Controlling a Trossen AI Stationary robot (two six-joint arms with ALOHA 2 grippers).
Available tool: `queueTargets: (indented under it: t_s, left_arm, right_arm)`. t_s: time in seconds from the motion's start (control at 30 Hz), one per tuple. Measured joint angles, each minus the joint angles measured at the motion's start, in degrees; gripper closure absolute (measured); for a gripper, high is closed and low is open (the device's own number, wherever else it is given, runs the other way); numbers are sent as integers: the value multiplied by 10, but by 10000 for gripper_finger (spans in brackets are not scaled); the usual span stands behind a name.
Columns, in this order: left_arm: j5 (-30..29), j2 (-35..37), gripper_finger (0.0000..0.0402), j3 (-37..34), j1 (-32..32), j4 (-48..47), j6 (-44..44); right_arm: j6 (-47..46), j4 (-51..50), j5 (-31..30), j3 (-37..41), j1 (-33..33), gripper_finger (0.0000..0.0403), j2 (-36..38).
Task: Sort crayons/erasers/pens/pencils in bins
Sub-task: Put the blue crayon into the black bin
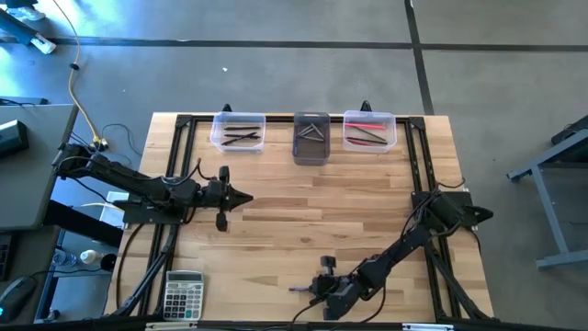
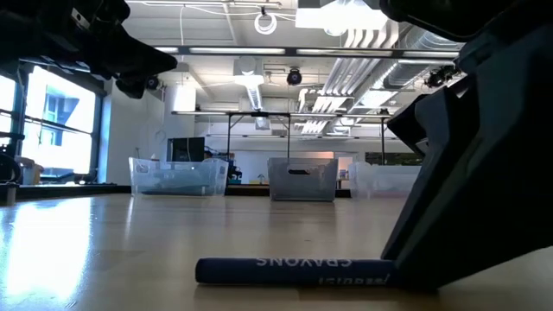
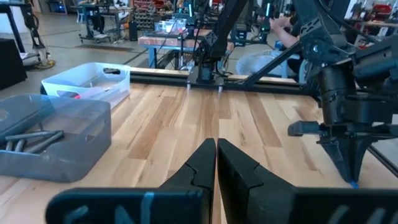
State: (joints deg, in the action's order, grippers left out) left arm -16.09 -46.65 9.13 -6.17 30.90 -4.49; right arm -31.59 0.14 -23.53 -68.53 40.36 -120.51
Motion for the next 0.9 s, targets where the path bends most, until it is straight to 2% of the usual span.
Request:
queueTargets:
  t_s: [0.13,0.27,0.5,0.7,0.9]
  left_arm:
    - [0,0,395,0,0,-2,-9]
    - [-14,0,395,0,0,-3,-4]
    - [-28,0,395,0,0,-3,-5]
    - [-28,0,395,0,0,-3,-9]
    - [-28,0,395,0,0,-2,-9]
  right_arm:
    - [8,-5,5,1,-2,393,7]
    - [20,-27,-2,4,-5,385,30]
    - [20,-93,-35,3,-34,380,113]
    - [23,-194,-58,3,-107,380,210]
    - [77,-257,-59,2,-238,380,299]
